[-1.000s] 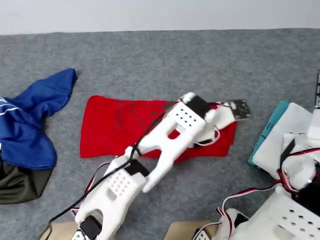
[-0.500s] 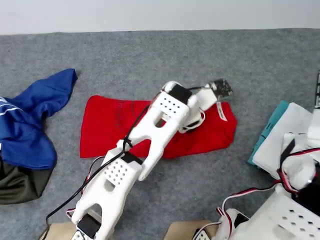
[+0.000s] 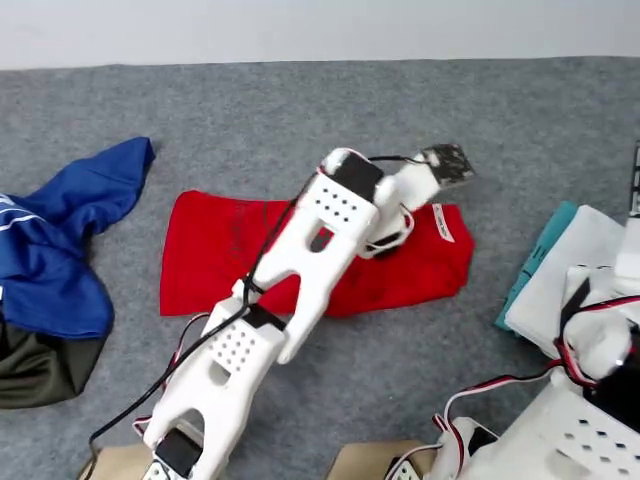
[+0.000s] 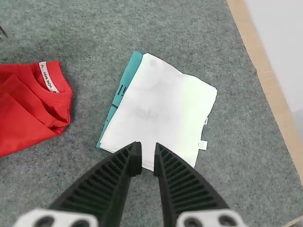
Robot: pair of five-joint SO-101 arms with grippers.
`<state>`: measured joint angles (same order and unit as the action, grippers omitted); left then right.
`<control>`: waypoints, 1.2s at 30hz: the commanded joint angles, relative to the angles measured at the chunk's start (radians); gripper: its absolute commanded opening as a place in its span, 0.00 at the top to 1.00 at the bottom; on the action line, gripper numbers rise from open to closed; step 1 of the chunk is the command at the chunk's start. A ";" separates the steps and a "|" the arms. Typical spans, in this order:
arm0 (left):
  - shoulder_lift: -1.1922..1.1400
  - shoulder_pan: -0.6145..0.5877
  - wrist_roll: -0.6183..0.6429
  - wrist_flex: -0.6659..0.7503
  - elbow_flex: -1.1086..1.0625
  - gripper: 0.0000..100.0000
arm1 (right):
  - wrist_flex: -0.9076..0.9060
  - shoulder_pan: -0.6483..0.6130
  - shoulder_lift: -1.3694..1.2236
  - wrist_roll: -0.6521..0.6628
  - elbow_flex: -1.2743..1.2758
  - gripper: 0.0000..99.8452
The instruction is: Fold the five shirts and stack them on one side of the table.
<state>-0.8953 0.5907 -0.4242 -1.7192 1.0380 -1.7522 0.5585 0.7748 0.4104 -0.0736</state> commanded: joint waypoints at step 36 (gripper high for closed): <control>0.160 -0.072 -0.089 -0.014 -0.263 0.85 | -0.031 0.008 0.008 0.006 0.000 0.94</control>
<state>-0.8017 0.5125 -0.5117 -1.6671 0.6912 -1.7522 0.5585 0.7748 0.4104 -0.0736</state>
